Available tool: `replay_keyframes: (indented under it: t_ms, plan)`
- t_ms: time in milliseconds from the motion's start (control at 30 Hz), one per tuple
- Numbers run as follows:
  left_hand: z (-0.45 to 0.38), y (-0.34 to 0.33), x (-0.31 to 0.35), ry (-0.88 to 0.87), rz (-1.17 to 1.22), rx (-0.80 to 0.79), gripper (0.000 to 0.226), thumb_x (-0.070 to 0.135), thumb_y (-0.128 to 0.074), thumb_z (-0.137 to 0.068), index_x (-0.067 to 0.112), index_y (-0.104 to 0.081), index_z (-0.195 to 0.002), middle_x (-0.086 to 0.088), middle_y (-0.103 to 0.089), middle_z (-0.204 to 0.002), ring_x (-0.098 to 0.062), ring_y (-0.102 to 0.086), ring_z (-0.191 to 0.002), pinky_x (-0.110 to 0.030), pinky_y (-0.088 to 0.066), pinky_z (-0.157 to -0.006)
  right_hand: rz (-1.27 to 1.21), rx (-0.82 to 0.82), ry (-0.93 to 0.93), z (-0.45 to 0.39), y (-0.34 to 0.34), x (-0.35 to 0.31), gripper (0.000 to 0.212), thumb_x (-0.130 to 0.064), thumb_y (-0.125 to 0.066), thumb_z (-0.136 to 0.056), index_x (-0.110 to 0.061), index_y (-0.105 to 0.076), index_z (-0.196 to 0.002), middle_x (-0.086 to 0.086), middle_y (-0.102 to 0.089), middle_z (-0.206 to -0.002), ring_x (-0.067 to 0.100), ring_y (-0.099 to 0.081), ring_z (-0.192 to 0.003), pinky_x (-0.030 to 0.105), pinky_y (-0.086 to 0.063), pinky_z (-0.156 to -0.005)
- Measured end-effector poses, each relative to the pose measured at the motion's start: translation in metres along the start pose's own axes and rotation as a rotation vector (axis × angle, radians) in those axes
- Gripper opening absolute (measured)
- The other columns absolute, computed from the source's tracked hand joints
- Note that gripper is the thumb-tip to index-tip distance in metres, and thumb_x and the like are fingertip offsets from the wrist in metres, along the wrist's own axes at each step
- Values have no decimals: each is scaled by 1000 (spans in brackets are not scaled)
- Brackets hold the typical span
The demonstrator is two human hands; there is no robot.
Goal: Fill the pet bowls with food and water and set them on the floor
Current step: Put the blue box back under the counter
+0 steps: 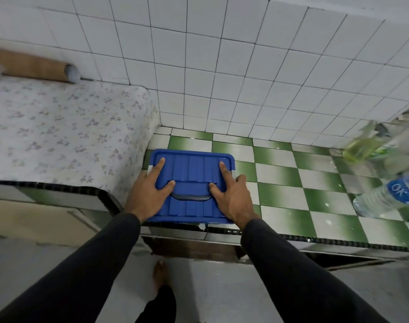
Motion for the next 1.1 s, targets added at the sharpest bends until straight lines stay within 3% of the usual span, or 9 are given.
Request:
replay_keyframes:
  t_ms: [133,233,367,500,633,833,1100]
  plan:
    - [50,-2,4,23,15,17,78,65,-56,-95,55,-13,-159,-11,-43,-154,-31,-46,-139,-41,-41,-114,6,-16,30,40,2,9,76,-70,-49,-93,-55,-7,-154,1,-28,-115,17,-52,-83,32,-54,-88]
    - [84,-4,5,24,14,25,77,65,-56,-95,56,-14,-158,-10,-52,-136,-28,-55,-121,-36,-45,-104,9,-16,35,71,3,16,76,-70,-49,-92,-55,-7,-154,1,-28,-114,17,-52,-84,32,-54,-88]
    - [123,-6,0,56,10,3,77,69,-55,-93,60,-12,-156,-4,-56,-116,-23,-61,-98,-43,-54,-94,14,-23,20,111,-1,24,76,-72,-48,-91,-57,-5,-153,1,-30,-115,16,-51,-84,32,-54,-84]
    - [151,-6,-10,70,24,4,76,68,-57,-93,63,-13,-154,-4,-52,-114,-23,-57,-104,-37,-50,-96,13,-39,-14,141,-9,27,77,-72,-49,-91,-56,-5,-153,2,-31,-113,11,-50,-80,33,-56,-85]
    - [174,-7,-21,56,34,-6,76,69,-56,-92,63,-13,-155,1,-51,-109,-21,-55,-104,-34,-47,-91,31,-56,-61,169,-19,27,78,-73,-48,-91,-57,-4,-153,3,-32,-115,19,-55,-87,39,-58,-89]
    - [202,-11,-48,44,47,-74,77,69,-56,-92,64,-10,-154,-4,-51,-144,-26,-51,-132,-43,-46,-111,23,-88,-132,209,-48,29,79,-72,-49,-90,-59,0,-151,3,-31,-118,23,-57,-94,42,-58,-92]
    - [231,-33,-88,87,15,-115,76,67,-57,-93,64,-11,-154,-2,-51,-126,-25,-53,-121,-38,-46,-103,16,-100,-178,243,-92,46,79,-71,-50,-90,-59,-2,-152,5,-32,-122,30,-59,-104,46,-56,-96]
Point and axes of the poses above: each hand's wrist, its own z-axis away from the middle knuckle, its own y-axis out of the back of the hand, x = y × z, the point moved 10 cm from there along -z, towards the middle knuckle
